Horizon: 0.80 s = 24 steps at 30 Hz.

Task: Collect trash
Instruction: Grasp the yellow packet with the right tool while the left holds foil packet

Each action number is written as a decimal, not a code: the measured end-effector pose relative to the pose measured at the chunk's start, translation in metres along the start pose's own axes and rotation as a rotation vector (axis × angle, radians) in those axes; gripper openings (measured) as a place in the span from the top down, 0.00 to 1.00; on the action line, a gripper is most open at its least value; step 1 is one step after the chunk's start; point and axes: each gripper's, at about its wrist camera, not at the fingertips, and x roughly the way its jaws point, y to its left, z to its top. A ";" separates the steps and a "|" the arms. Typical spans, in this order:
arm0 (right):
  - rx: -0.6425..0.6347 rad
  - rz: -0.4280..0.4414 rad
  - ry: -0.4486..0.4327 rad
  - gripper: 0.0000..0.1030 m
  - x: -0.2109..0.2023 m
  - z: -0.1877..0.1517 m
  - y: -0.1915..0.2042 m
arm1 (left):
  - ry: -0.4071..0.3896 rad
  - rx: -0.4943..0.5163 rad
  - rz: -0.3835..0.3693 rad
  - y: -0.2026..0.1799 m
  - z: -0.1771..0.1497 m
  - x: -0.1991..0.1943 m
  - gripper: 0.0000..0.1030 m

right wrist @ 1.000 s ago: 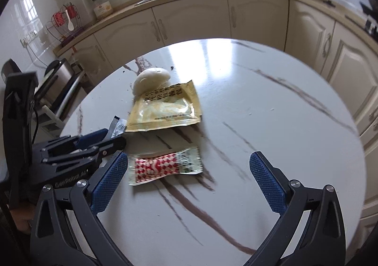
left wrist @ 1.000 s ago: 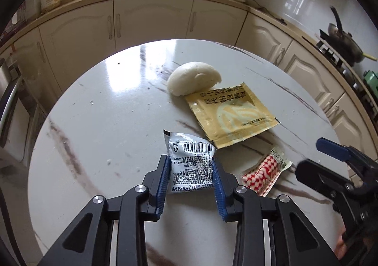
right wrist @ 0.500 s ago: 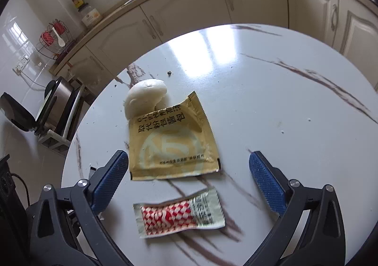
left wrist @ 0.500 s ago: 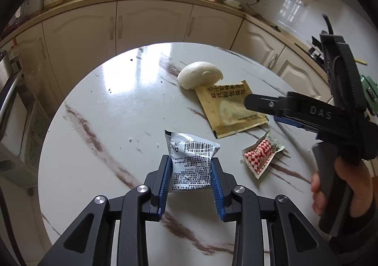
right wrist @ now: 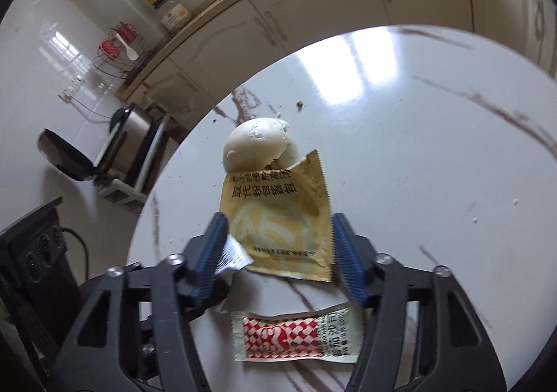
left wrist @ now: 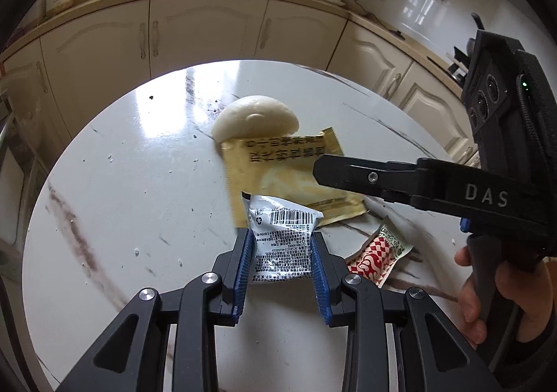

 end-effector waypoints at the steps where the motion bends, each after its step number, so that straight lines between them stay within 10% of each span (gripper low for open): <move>1: 0.017 0.028 0.008 0.59 0.001 -0.001 -0.003 | 0.001 -0.003 -0.001 0.001 0.000 0.000 0.72; 5: 0.039 0.090 0.050 0.97 0.014 -0.007 -0.005 | 0.001 0.002 0.000 -0.002 0.000 0.002 0.72; 24: -0.155 -0.043 -0.121 0.99 -0.042 -0.040 0.050 | -0.103 -0.033 0.001 0.009 -0.035 -0.065 0.72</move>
